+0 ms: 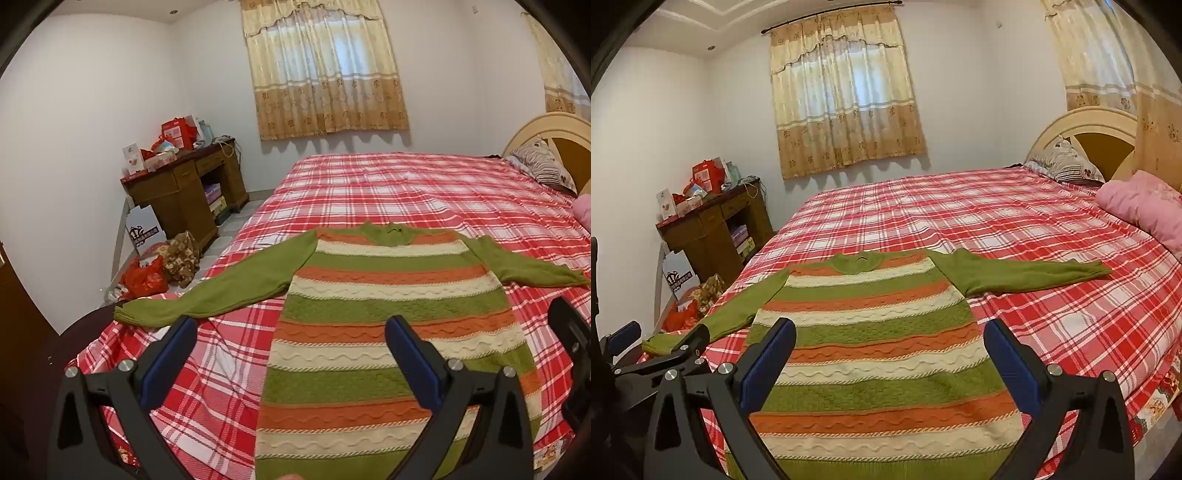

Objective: Fold small clothes
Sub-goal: 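Move both grippers toward the striped sweater lying flat on the bed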

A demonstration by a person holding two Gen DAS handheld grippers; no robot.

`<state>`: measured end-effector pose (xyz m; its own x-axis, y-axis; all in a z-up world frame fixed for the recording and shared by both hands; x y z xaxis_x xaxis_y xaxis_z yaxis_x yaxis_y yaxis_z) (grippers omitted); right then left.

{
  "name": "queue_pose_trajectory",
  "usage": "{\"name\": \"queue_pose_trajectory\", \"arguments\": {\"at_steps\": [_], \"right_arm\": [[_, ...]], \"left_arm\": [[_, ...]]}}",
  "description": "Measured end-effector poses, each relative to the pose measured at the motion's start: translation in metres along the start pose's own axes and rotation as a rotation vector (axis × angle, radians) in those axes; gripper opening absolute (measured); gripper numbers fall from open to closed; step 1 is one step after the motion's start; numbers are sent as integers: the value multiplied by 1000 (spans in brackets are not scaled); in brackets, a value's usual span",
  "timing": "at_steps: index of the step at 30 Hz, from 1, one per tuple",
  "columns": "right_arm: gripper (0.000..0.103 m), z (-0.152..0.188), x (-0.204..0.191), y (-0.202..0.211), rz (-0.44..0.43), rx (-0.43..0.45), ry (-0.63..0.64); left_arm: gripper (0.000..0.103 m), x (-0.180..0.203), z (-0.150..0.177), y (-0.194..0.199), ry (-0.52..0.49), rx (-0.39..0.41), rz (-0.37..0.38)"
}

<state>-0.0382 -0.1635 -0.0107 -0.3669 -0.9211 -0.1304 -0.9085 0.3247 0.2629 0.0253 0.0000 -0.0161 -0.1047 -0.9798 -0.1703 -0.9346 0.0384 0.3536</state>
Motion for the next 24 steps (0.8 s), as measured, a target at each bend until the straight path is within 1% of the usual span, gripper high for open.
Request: {"name": "queue_pose_trajectory", "arguments": {"at_steps": [5, 14, 15, 24], "right_arm": [[102, -1, -1, 1, 2, -5, -6], [102, 7, 8, -2, 8, -13, -7], [102, 2, 3, -2, 11, -21, -8], [102, 3, 4, -3, 10, -25, -12]], "left_arm": [[103, 0, 0, 0, 10, 15, 8], [103, 7, -6, 3, 9, -14, 23], [103, 8, -4, 0, 11, -15, 24], [103, 3, 2, -2, 19, -15, 33]]}}
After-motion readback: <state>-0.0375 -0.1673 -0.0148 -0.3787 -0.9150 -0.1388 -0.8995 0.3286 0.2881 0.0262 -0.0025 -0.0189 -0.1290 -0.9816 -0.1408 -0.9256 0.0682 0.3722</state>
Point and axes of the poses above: each gripper's, at about its wrist camera, not at the fingertips, and y roughly against the way its jaws point, x to its right, z to its underside, the point moved 3 cm from there along -y, roughly the way its jaws point, and after that the axes turned 12 degrees about x, right-handed, at the moved point
